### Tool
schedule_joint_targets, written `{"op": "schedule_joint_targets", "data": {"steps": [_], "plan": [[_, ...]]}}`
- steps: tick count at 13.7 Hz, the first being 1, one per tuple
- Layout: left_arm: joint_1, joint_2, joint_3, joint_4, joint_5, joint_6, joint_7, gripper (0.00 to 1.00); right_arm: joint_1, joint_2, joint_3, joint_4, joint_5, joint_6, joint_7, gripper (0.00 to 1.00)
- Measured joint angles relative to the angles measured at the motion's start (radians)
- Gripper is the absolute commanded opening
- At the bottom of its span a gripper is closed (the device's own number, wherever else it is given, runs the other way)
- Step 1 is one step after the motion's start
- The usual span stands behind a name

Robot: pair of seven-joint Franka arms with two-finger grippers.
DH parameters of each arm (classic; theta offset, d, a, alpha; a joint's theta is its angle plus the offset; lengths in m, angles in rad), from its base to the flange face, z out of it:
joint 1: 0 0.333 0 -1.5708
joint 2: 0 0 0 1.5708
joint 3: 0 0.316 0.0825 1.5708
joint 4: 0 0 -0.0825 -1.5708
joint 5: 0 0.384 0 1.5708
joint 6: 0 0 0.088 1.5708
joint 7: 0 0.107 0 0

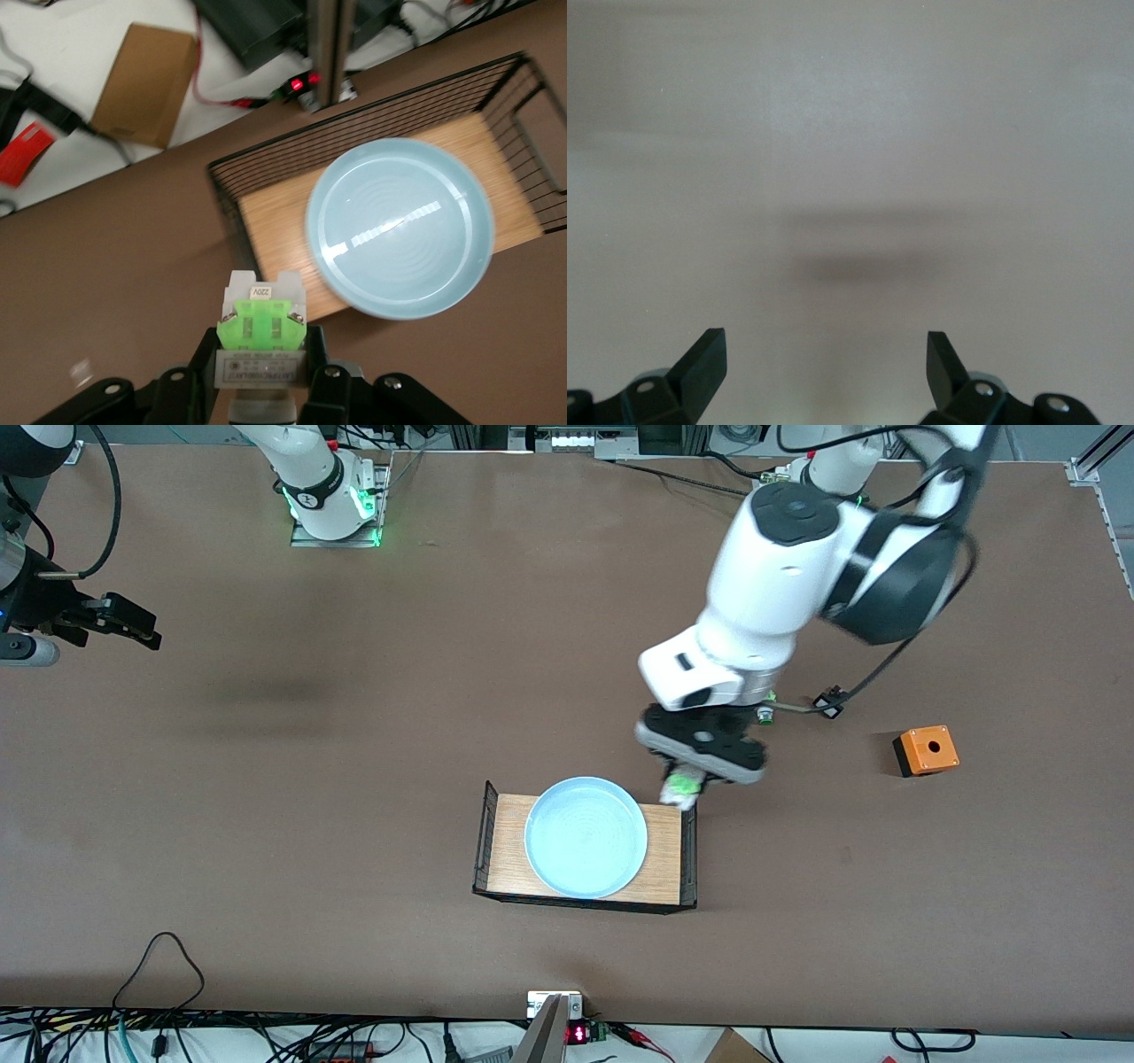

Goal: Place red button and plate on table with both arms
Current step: 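Lift the switch block off the plate toward the orange box, then release the switch with the left gripper while the right gripper nears the plate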

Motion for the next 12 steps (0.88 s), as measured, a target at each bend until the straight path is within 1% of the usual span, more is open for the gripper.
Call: {"op": "schedule_joint_targets", "data": {"steps": [3,5,8,10,12], "plan": [[0.101,-0.026,0.004,-0.01,0.0,-0.154,0.002,0.26,0.001,0.0,0.0,0.0,0.001,0.0,0.0,1.0],[0.2,-0.021,0.007,-0.036,0.0,-0.184,0.048,0.26,0.001,0.0,0.0,0.0,0.004,-0.015,0.0,1.0],[0.337,0.015,0.007,-0.058,-0.002,-0.164,0.147,0.26,0.002,-0.001,0.0,0.001,0.054,-0.033,0.004,1.0],[0.384,0.055,0.006,-0.067,-0.002,-0.115,0.185,0.26,0.009,-0.001,0.001,0.006,0.075,-0.036,0.031,1.0],[0.41,0.104,0.006,-0.103,-0.002,-0.014,0.219,0.26,0.047,-0.001,0.003,0.009,0.104,-0.037,0.128,1.0]]}}
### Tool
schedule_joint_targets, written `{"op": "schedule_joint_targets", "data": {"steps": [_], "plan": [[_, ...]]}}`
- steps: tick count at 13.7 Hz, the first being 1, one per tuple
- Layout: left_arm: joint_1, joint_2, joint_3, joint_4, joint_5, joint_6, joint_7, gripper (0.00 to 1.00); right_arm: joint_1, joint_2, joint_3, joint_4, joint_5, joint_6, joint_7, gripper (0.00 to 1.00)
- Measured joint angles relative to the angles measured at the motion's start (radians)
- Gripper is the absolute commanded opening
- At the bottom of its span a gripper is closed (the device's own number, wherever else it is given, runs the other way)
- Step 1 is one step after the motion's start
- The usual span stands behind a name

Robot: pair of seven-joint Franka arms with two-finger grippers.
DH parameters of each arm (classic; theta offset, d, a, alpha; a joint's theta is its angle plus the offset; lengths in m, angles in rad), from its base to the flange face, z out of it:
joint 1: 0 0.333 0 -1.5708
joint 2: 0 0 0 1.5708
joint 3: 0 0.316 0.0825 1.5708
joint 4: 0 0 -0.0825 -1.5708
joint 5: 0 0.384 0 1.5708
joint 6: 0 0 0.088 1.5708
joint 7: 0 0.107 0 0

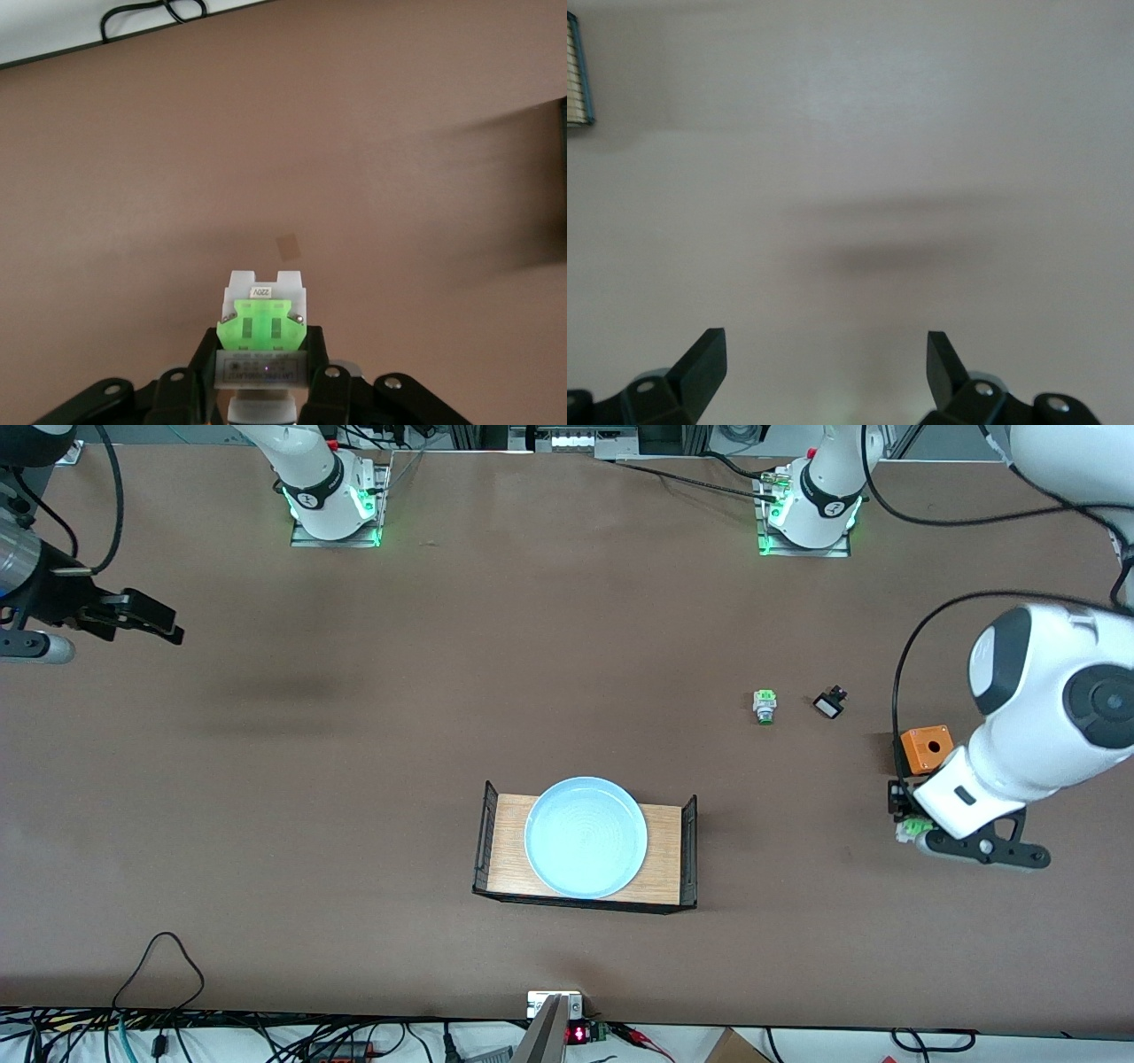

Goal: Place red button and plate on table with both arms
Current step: 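Release the switch with the left gripper while the right gripper nears the plate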

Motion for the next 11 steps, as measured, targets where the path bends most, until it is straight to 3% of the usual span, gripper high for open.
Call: {"op": "schedule_joint_targets", "data": {"steps": [5,9,11], "plan": [[0.046,0.069,0.0,-0.215,0.0,0.382,0.047,0.27,0.227,0.023,0.012,0.03,0.033,0.008,0.445,1.0],[0.062,0.118,0.0,-0.325,0.0,0.614,0.049,0.29,0.371,0.143,0.015,0.133,0.046,0.035,0.704,1.0],[0.071,0.159,0.0,-0.355,0.0,0.715,0.052,0.29,0.409,0.215,0.015,0.189,0.105,0.08,0.807,1.0]]}}
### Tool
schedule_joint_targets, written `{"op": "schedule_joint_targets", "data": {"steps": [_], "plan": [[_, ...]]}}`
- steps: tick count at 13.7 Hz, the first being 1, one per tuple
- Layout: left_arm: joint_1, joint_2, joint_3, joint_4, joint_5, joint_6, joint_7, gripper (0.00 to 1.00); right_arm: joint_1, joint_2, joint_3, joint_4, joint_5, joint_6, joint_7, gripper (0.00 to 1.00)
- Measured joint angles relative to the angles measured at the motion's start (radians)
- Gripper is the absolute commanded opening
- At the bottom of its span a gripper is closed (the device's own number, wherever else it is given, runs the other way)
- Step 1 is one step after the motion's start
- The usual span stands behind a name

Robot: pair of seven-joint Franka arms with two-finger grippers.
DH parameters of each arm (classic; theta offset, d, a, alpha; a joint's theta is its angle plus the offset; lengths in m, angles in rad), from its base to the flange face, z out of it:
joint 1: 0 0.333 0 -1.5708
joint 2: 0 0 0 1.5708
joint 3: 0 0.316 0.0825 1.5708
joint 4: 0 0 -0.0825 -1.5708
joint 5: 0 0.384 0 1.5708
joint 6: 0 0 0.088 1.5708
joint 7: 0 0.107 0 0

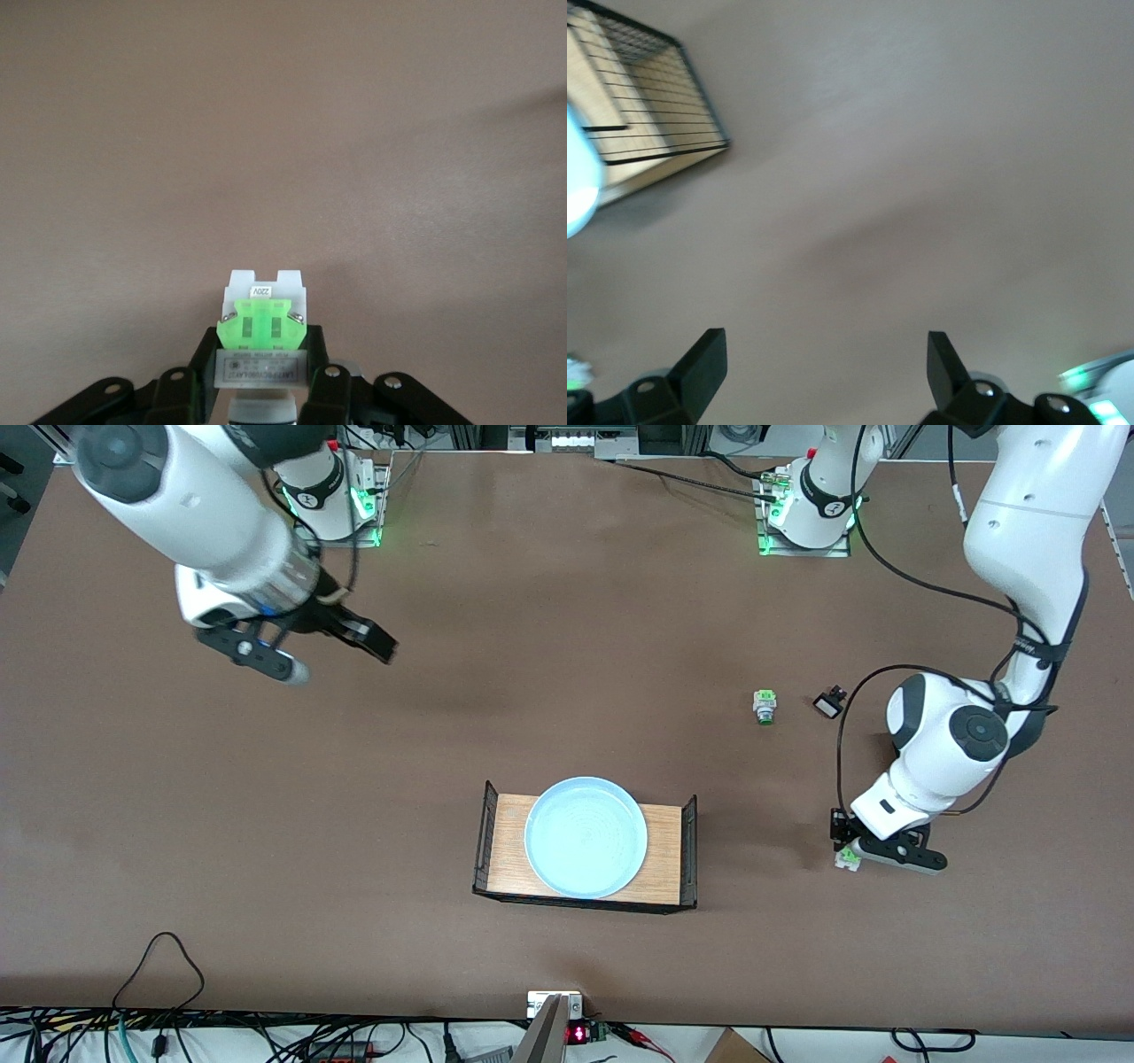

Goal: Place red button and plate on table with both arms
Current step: 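Release the switch with the left gripper while the right gripper nears the plate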

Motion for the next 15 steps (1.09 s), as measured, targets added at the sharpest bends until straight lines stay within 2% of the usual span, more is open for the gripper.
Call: {"op": "schedule_joint_targets", "data": {"steps": [3,6,8,9,10,11,15], "plan": [[0.004,0.034,-0.001,-0.015,0.0,0.049,0.003,0.3,0.018,0.081,-0.001,0.056,0.039,0.094,0.082,1.0],[0.003,0.037,-0.002,-0.029,0.0,0.086,0.003,0.32,0.059,0.138,0.0,0.067,0.045,0.216,0.16,1.0],[0.003,0.041,-0.002,-0.049,0.0,0.107,0.004,0.37,0.104,0.181,0.0,0.069,0.045,0.318,0.242,1.0],[0.004,0.041,-0.002,-0.053,0.0,0.112,0.004,0.49,0.119,0.196,0.0,0.071,0.045,0.35,0.268,1.0],[0.004,0.04,-0.002,-0.054,0.0,0.115,0.004,0.71,0.131,0.212,0.0,0.08,0.045,0.38,0.296,1.0],[0.004,0.041,-0.002,-0.054,0.0,0.115,0.004,1.0,0.14,0.233,0.0,0.099,0.045,0.396,0.322,1.0],[0.004,0.012,-0.008,-0.054,0.0,0.105,0.015,1.0,0.162,0.344,-0.001,0.218,0.045,0.413,0.415,1.0]]}}
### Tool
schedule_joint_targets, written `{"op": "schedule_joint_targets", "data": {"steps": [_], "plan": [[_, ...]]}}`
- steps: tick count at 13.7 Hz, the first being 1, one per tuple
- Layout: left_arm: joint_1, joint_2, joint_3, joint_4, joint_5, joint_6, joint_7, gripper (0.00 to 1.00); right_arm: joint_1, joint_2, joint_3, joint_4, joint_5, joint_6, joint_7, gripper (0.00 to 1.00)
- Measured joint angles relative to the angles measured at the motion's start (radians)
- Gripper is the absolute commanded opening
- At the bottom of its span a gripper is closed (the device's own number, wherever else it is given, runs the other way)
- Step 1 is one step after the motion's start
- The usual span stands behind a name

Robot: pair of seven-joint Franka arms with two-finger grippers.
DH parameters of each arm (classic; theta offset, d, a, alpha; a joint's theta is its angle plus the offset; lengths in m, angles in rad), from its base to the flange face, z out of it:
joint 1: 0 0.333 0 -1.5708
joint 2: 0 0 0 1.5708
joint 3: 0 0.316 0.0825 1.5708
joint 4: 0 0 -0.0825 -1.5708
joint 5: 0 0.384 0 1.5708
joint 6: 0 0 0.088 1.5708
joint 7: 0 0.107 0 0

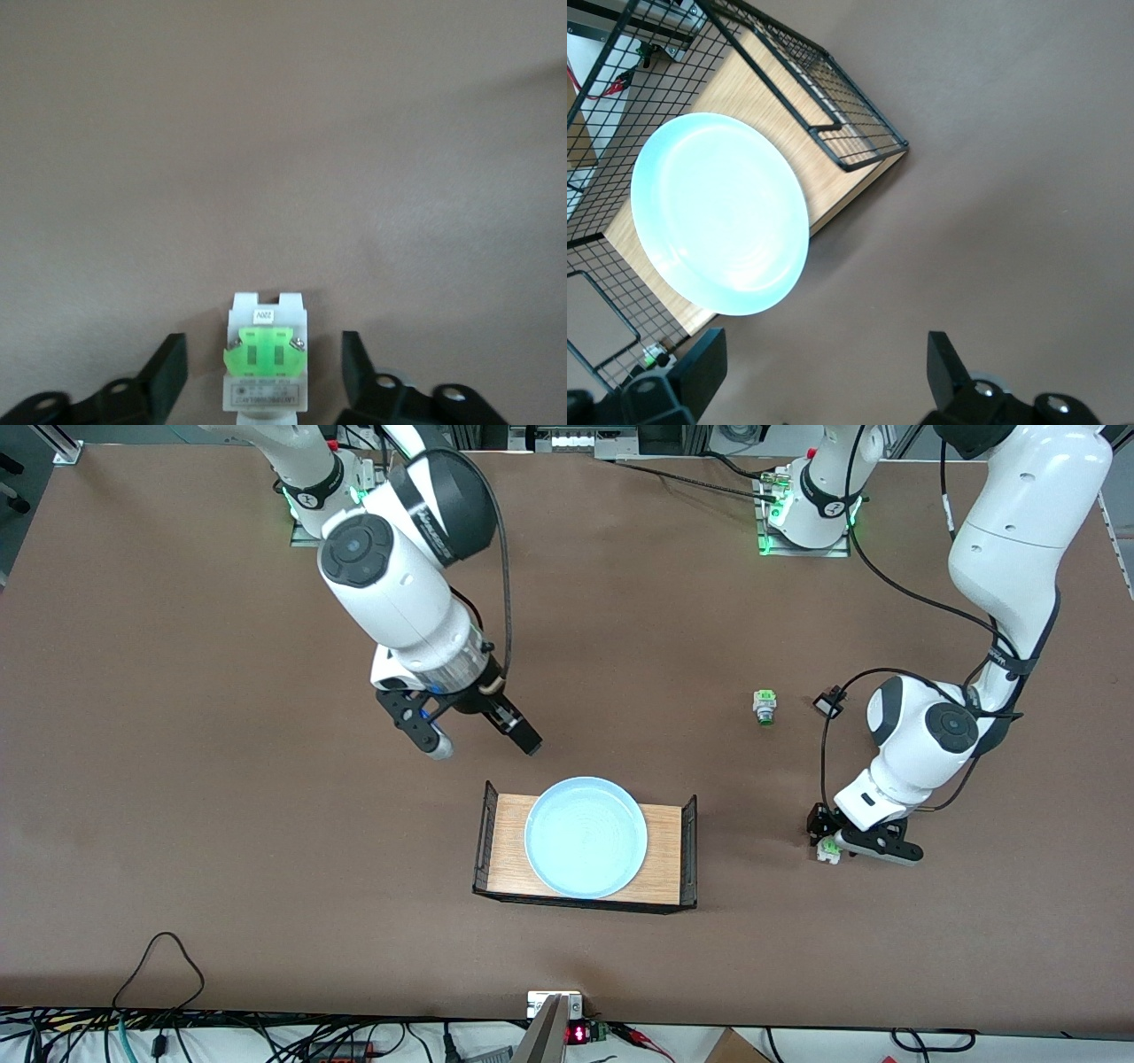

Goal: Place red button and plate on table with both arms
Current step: 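Release the switch with the left gripper while the right gripper nears the plate, then retract the left gripper while the right gripper reaches the plate rim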

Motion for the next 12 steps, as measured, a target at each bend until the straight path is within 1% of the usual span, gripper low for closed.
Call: {"op": "schedule_joint_targets", "data": {"steps": [1,2,4,7,9,12], "plan": [[0.001,-0.028,-0.01,0.001,0.0,-0.043,0.004,1.0,0.005,0.023,0.0,0.014,0.0,0.014,0.009,1.0],[0.001,-0.066,-0.022,0.002,0.0,-0.113,0.004,1.0,0.009,0.043,0.0,0.024,0.0,0.029,0.015,1.0],[0.0,-0.167,-0.041,0.007,0.0,-0.265,0.005,1.0,0.017,0.074,0.0,0.032,0.0,0.057,0.02,1.0],[-0.001,-0.307,-0.05,0.018,0.0,-0.44,0.005,1.0,0.022,0.1,-0.002,0.036,0.0,0.087,0.023,1.0],[-0.001,-0.36,-0.061,0.051,0.0,-0.558,0.004,1.0,0.022,0.112,-0.006,0.038,0.0,0.1,0.024,1.0],[-0.002,-0.398,-0.072,0.15,0.0,-0.739,0.005,1.0,0.022,0.14,-0.008,0.039,0.0,0.134,0.024,1.0]]}}
